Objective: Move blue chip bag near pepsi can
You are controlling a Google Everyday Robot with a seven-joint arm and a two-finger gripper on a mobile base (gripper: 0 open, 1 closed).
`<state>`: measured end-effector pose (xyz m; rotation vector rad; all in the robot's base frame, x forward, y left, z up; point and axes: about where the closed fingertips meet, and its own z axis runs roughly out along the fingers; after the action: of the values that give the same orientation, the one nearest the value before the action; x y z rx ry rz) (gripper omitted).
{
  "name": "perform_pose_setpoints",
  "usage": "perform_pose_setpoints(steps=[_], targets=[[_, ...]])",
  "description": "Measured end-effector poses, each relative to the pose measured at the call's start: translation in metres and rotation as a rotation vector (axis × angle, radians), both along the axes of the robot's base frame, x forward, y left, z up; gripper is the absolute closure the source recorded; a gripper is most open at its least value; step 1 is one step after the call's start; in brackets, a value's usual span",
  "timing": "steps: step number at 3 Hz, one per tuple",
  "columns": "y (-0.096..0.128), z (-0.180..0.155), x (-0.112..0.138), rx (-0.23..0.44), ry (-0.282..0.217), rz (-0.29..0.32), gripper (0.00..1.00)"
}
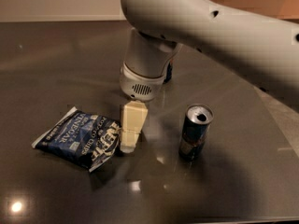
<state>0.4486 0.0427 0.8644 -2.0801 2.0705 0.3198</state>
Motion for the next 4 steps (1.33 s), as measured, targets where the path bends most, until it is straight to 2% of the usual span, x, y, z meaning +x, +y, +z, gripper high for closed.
perform_pose_setpoints(steps=[1, 2, 3, 4], targets=[[0.017, -0.027, -0.008, -0.023, -0.018, 0.028, 0.00], [0.025, -0.035, -0.011, -0.031, -0.026, 0.038, 0.00], [0.028, -0.031, -0.012, -0.019, -0.028, 0.030, 0.17], [0.023, -0.014, -0.011, 0.009, -0.043, 0.020, 0.41]])
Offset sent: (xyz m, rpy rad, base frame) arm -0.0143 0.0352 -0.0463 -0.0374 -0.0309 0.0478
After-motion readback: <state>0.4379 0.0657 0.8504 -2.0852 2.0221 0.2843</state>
